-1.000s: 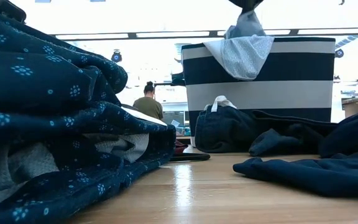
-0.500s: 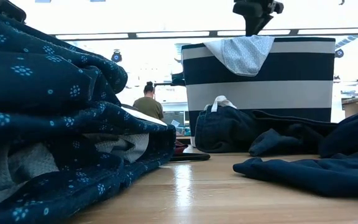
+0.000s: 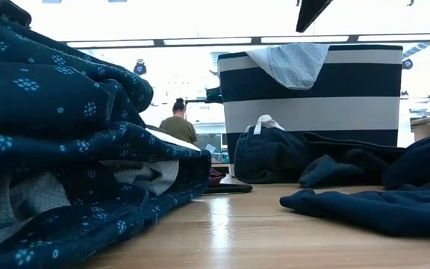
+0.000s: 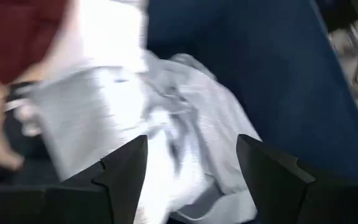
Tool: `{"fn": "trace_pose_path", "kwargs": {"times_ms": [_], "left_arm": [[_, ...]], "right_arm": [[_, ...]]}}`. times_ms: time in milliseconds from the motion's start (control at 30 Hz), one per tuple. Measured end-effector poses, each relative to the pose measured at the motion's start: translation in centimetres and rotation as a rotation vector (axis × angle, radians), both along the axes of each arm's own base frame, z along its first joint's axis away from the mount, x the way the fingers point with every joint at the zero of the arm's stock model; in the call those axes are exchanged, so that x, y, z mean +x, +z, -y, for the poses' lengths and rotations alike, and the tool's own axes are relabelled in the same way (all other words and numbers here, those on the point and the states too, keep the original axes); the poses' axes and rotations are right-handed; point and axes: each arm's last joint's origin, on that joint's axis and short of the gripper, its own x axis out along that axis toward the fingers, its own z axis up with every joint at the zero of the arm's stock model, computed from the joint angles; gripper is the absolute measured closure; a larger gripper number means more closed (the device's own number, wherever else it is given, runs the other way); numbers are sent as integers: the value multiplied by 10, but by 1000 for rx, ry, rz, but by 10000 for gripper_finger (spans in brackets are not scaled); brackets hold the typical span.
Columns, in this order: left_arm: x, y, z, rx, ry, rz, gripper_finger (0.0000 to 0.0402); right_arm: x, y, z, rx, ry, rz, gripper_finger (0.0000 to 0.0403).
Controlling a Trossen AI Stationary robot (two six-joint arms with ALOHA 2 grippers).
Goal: Pick & Place Cloths
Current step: Put the white polo shirt into the blue bin
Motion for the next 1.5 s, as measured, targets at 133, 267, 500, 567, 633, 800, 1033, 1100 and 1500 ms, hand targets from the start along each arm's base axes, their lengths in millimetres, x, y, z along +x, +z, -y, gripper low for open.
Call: {"fn": "trace_pose_path", "kwargs": {"times_ms": [133,267,500,567,633,800,1033,1100,1500], "left_arm": [[0,0,0,0,0,0,388],[0,0,0,0,-1,0,387],[0,0,0,0,0,0,387],[0,0,0,0,0,0,387],[0,0,0,0,-1,0,387],[0,0,0,0,0,0,387],[0,0,0,0,0,0,387],[0,0,0,0,0,0,387],[0,0,0,0,0,0,387]], "right_arm": [[0,-15,-42,-43,165,-60,159],[-3,-45,-76,-173,252,-135,170],[0,-107,-112,-514,386,-347,173],[2,-124,-116,-598,417,-420,168],[7,-141,-117,-687,438,-500,162],[13,-178,-118,-941,504,-683,153],[24,-206,-112,-1085,503,-777,172],[26,-208,-108,-1084,487,-777,180],[33,-190,-94,-1103,401,-712,249]]}}
